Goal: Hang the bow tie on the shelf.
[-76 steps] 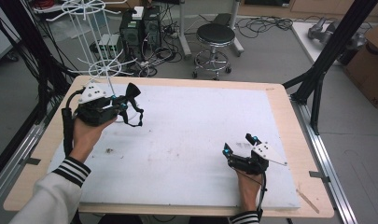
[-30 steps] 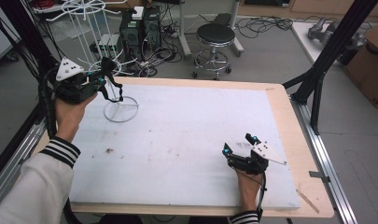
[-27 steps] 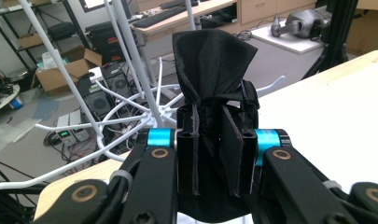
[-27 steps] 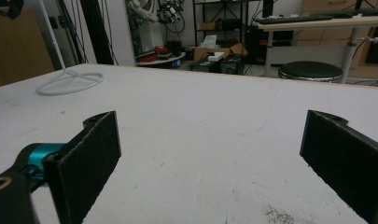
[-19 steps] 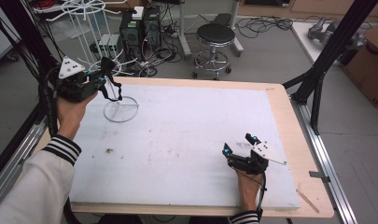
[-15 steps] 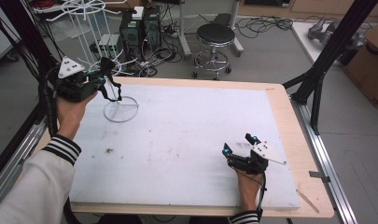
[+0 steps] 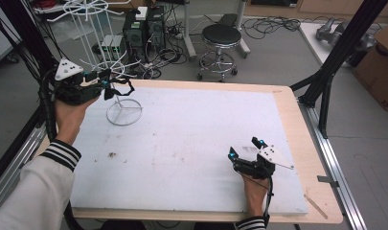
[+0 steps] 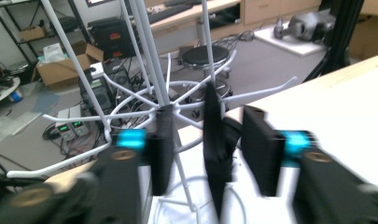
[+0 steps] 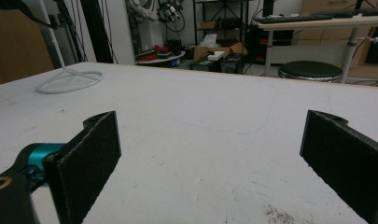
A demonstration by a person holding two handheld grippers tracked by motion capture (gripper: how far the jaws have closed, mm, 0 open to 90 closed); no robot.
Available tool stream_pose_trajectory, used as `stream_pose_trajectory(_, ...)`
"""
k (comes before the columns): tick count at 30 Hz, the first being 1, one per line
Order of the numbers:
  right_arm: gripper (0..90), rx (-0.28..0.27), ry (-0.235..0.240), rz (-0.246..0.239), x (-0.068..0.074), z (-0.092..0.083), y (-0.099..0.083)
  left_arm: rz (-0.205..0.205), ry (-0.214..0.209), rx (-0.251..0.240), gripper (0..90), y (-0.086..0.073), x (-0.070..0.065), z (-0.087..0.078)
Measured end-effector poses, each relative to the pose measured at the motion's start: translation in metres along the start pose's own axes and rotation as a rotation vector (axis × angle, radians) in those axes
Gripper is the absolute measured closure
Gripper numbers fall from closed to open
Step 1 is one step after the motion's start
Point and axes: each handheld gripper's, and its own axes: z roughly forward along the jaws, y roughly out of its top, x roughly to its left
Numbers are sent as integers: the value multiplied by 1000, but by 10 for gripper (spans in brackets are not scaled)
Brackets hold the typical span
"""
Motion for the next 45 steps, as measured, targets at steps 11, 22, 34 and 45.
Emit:
stream_pose_trajectory(11,41,-4,-4,-13,1,0,0,1,-102,-143,115,-7,8,-26)
stream_pose_trajectory(22,41,3,-2,-25,1,1,0,-7,-229,-236,115,-46,16,-44)
stream_pose_trajectory(34,41,-3,-4,-20,2,0,0,-103,-347,-177,108,-134,-15,-24)
stream_pose_trajectory(45,41,-14,-6,-21,2,-1,-1,-155,-291,-236,108,-185,-47,-16)
